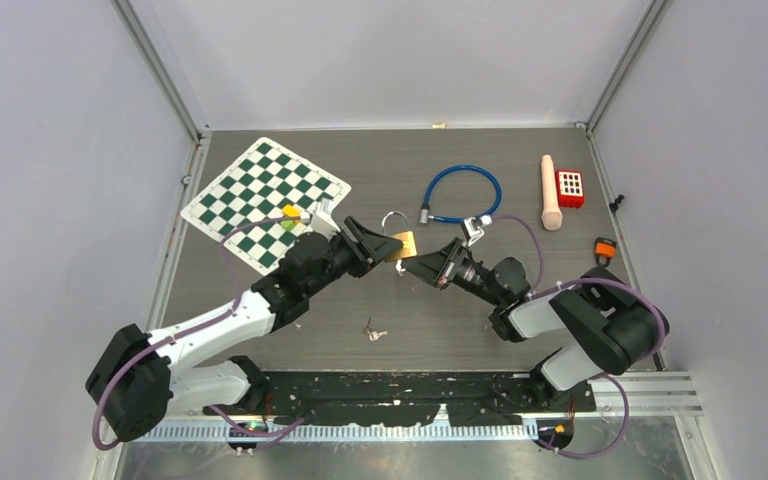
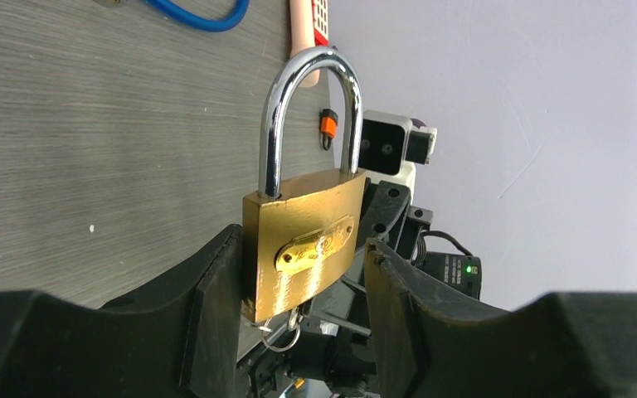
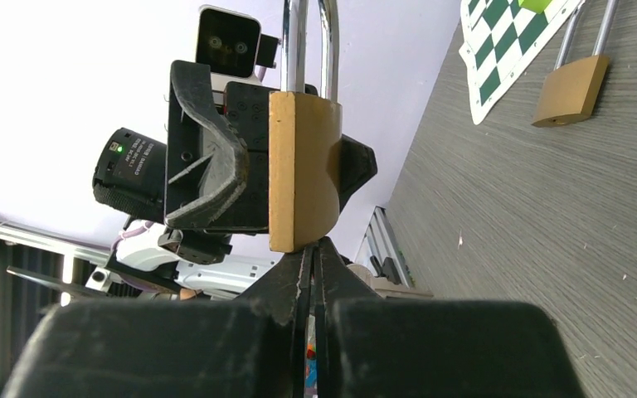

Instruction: Unlock with the key

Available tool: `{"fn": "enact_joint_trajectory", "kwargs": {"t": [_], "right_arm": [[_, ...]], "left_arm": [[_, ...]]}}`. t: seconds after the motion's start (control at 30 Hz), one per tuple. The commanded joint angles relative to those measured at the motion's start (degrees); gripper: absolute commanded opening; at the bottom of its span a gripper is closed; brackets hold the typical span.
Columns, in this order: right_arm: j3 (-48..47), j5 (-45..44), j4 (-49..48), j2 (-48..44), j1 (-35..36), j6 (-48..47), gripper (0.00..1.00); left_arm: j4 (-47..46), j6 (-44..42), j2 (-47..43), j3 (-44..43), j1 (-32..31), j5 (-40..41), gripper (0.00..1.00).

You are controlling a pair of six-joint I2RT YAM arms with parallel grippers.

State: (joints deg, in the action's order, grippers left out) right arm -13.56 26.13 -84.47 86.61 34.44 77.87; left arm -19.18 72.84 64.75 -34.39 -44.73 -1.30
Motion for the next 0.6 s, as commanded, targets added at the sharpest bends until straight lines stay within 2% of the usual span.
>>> {"fn": "enact_joint_trajectory", "kwargs": {"t": [0.0, 0.17, 0.33, 0.43, 0.57], "right_arm": [[-1.6, -0.3, -3.0, -0.8, 1.1, -3.9, 0.05], [-2.9, 1.5, -2.5, -2.4, 1.1, -6.0, 0.05], [-3.8, 2.8, -2.7, -3.4, 1.1, -6.0, 0.05], [-4.5, 3.9, -3.2, -3.6, 1.2, -5.6, 0.05], [-5.3, 5.3, -4.1, -4.1, 1.2, -4.8, 0.05]], "left_arm": [[-16.2, 3.1, -1.7, -1.0, -4.0, -12.6, 0.01], [-21.2, 1.5, -0.8, -1.2, -4.1, -14.1, 0.25], [-25.2, -2.1, -1.3, -0.9, -4.1, -14.2, 0.40], [-27.4, -4.5, -1.8, -0.7, -4.0, -14.1, 0.46], [-33.1, -5.7, -1.4, -0.1, -4.0, -15.0, 0.47]]}}
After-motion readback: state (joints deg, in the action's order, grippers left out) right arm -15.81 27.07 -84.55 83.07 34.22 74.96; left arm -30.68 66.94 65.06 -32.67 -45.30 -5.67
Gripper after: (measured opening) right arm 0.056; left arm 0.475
